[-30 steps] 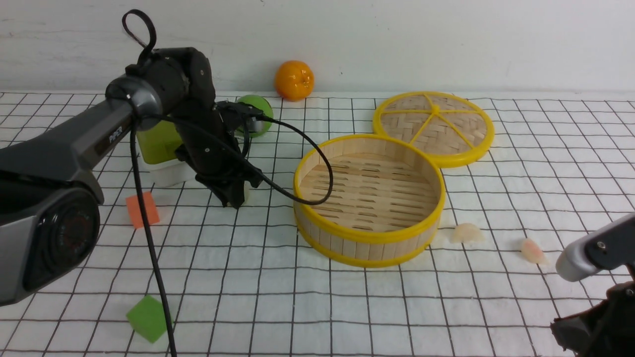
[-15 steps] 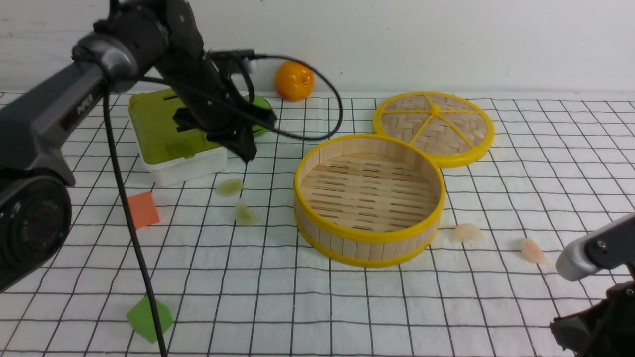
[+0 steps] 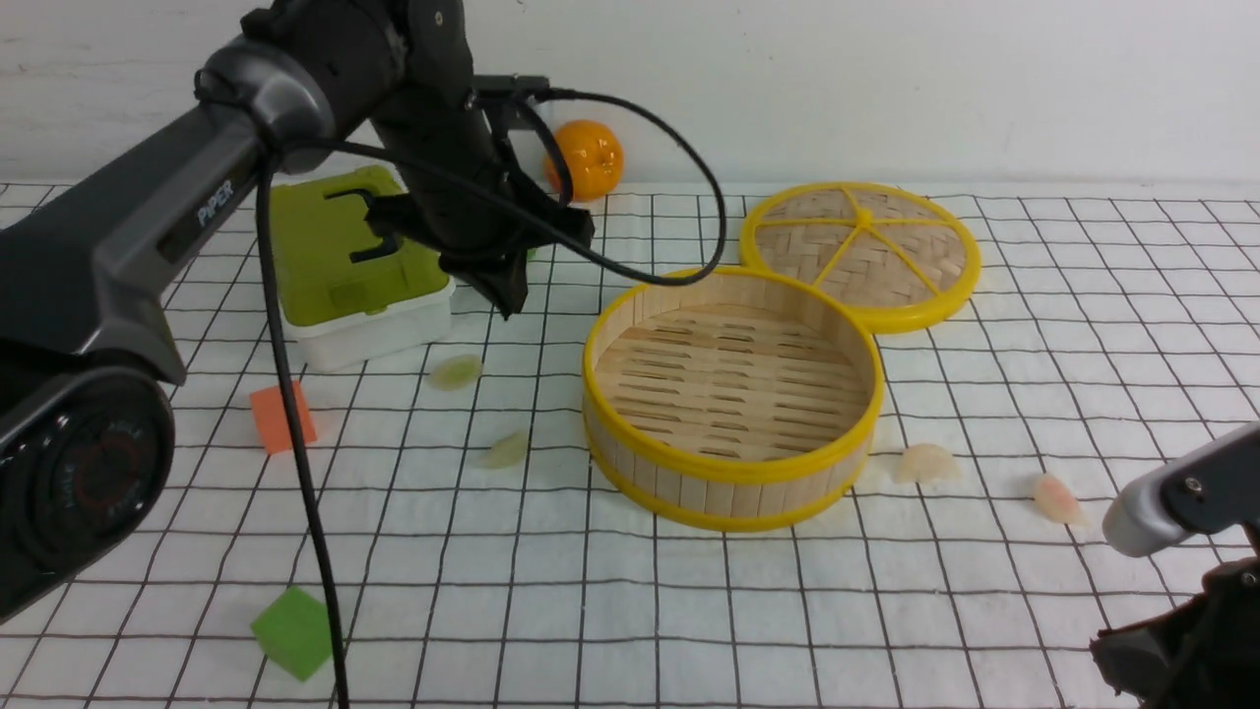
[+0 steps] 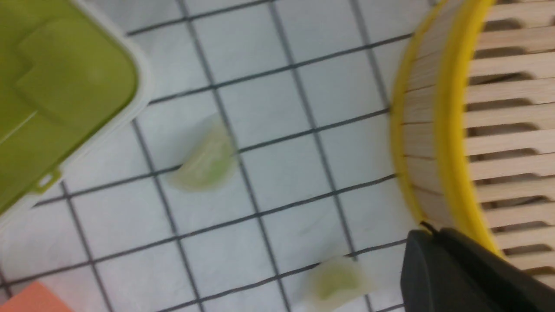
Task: Put the dumplings into the steamer on the table with the white tablecloth.
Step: 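Reach for and grasp a dumpling on the table with the left gripper, then place the dumpling into the bamboo steamer basket with the left gripper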
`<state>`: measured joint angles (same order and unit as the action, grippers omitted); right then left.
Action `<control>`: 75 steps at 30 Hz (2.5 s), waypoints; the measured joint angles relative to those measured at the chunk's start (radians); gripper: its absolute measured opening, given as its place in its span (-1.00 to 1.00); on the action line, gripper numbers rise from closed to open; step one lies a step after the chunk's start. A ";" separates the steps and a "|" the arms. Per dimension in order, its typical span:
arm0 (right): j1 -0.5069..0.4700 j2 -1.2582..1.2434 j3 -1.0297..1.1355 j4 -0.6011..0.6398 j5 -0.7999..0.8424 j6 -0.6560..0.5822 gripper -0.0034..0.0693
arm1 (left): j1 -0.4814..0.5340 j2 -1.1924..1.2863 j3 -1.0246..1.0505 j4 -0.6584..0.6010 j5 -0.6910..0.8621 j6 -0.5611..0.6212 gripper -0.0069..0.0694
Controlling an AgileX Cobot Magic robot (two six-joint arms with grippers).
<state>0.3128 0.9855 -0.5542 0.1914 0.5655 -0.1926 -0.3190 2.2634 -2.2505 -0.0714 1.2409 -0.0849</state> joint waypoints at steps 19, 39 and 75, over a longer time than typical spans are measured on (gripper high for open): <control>0.002 0.000 0.000 0.023 -0.003 0.000 -0.83 | -0.011 0.077 0.197 -0.009 -0.062 0.245 0.15; 0.002 0.001 0.000 0.028 -0.004 0.000 -0.80 | -0.011 0.055 -0.085 -0.060 -0.006 0.085 -0.47; 0.002 0.002 0.000 0.064 -0.018 0.000 -0.74 | -0.146 0.122 -0.256 0.071 -0.014 0.043 0.30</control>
<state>0.3146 0.9875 -0.5542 0.2556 0.5470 -0.1926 -0.4648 2.3851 -2.5062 0.0000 1.2268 -0.0421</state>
